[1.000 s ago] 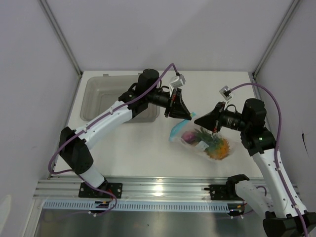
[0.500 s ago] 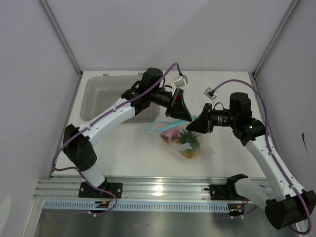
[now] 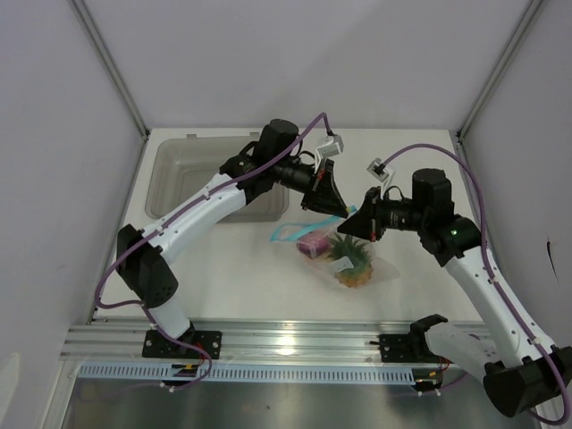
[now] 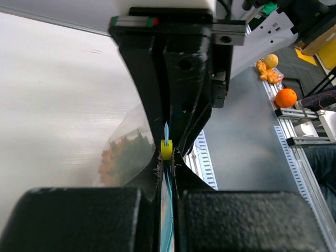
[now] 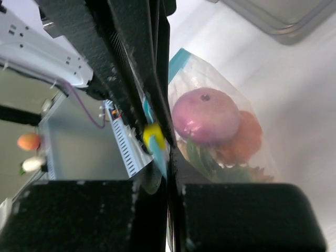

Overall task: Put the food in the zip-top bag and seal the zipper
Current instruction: Zip the zipper food storage bag.

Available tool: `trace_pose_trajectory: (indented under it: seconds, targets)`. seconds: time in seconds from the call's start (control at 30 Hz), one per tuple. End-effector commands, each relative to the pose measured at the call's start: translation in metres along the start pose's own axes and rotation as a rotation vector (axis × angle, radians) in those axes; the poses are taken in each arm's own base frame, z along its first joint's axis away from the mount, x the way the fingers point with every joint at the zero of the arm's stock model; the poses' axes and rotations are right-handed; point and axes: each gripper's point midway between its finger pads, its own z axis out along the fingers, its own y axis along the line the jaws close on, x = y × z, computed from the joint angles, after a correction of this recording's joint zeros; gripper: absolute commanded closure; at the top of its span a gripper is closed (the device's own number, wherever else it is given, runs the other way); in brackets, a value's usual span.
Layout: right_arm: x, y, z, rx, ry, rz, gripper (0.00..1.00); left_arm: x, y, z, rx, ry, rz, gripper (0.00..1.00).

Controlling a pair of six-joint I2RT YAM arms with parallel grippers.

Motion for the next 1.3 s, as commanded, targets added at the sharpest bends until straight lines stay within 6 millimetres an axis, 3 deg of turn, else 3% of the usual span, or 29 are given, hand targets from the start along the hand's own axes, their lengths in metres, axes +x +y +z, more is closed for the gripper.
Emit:
trace_pose_trajectory:
  seconds: [0.0, 0.27, 1.07, 1.27]
  targets:
    - [-0.035, 0.005, -0.016, 0.083, -0.167, -0.094, 1.00, -0.003, 0.003, 0.000, -0.037, 0.022, 0.024, 0.99]
    - [-0.063, 0.005, -0.031, 0.117, -0.333, -0.069, 1.00, 0.005, 0.014, 0.000, -0.080, 0.055, 0.008, 1.00]
    - [-0.079, -0.009, -0.081, 0.207, -0.475, -0.016, 1.00, 0.010, 0.019, -0.012, -0.112, 0.066, -0.004, 0.99]
    - [-0.094, -0.038, -0.111, 0.311, -0.550, 0.079, 1.00, 0.007, 0.021, -0.023, -0.150, 0.048, -0.022, 0.99]
